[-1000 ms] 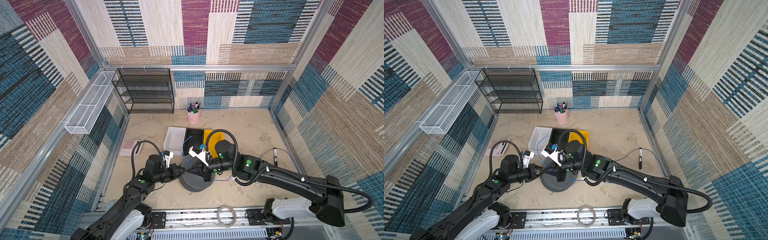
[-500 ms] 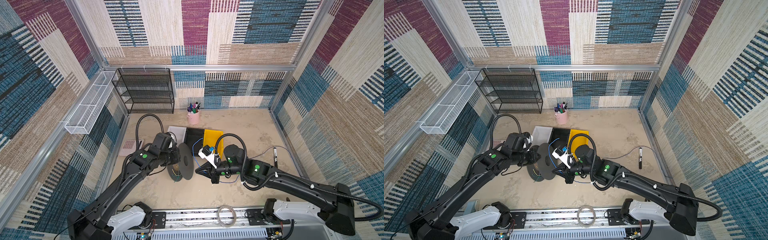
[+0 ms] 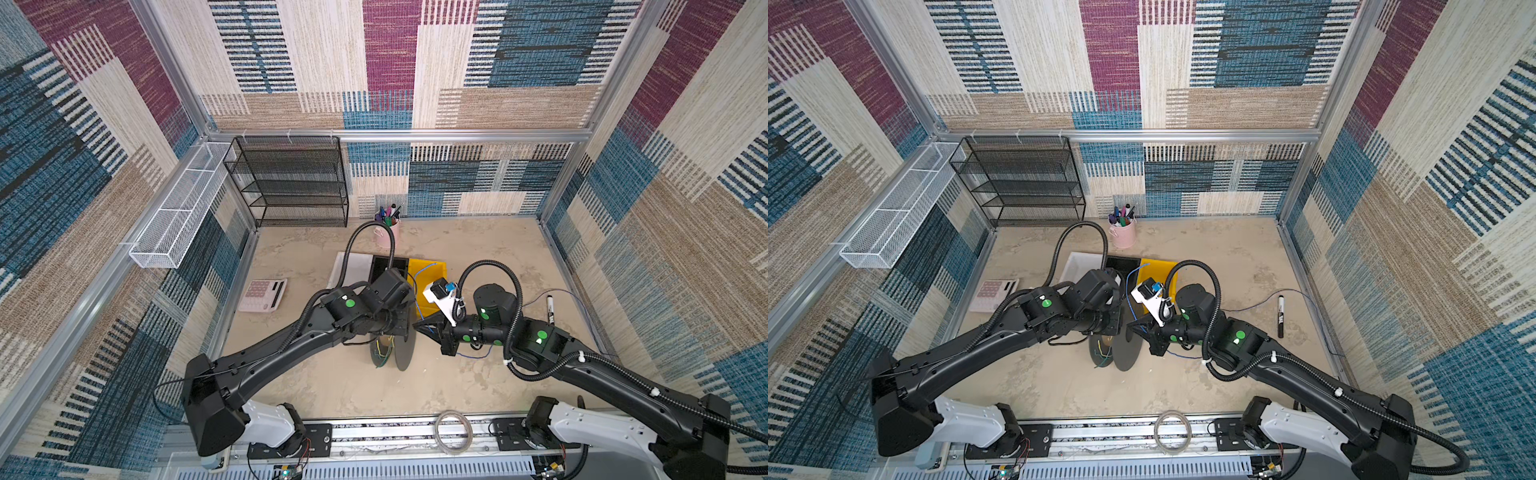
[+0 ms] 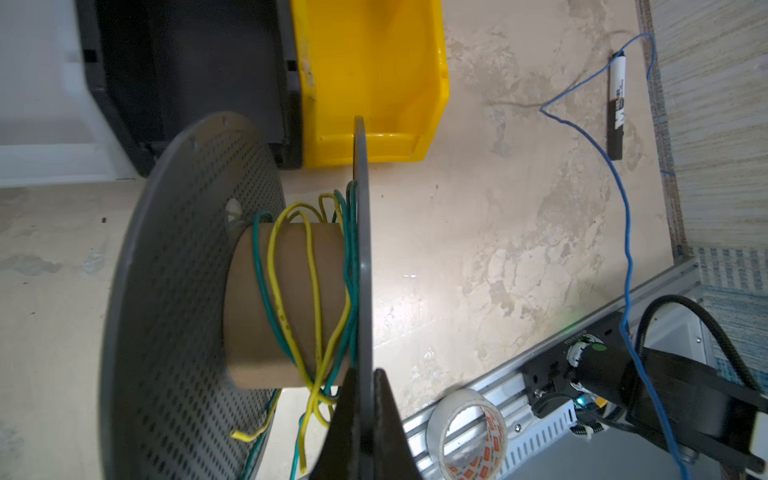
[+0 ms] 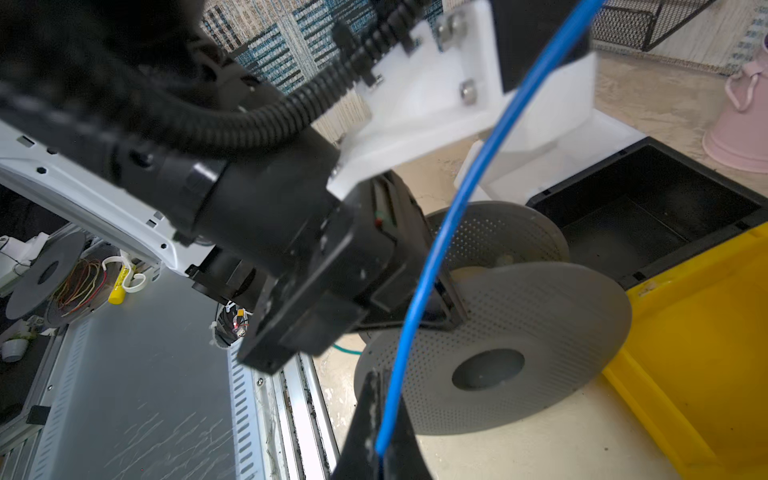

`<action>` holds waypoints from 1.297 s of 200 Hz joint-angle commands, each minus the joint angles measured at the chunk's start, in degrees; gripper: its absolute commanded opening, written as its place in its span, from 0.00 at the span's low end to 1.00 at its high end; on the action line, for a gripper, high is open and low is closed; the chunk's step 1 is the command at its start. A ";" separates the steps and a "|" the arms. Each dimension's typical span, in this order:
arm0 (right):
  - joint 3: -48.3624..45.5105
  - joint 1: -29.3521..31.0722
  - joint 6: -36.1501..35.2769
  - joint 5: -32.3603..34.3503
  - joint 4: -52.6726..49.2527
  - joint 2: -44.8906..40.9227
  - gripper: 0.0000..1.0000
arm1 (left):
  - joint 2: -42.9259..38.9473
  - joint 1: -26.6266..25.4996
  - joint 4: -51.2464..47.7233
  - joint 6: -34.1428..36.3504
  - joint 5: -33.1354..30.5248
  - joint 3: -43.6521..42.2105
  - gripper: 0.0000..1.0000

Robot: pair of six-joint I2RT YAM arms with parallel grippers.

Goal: Wrap the cables
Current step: 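Lift the spool with the left gripper toward the right gripper holding the cable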

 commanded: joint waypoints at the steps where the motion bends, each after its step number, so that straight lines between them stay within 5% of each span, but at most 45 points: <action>1: -0.21 -0.25 -0.39 1.00 -1.74 -1.46 0.00 | 2.35 -1.74 1.38 -3.36 -4.65 2.32 0.00; 56: -0.91 -0.58 -0.27 2.23 -3.82 -5.66 0.00 | 7.91 -4.17 6.14 -7.31 -12.52 4.24 0.00; 117: -0.62 -0.52 -0.27 2.74 -5.21 -7.92 0.00 | 14.13 -4.12 10.20 -7.83 -9.71 9.53 0.00; 207: -2.78 -0.59 0.86 -1.30 -4.90 -7.72 0.00 | 6.27 -4.20 -4.68 -10.78 -20.73 8.51 0.00; 259: -3.90 -0.55 1.30 -1.30 -4.21 -7.20 0.00 | 7.82 -4.25 -6.75 -11.08 -21.83 8.50 0.00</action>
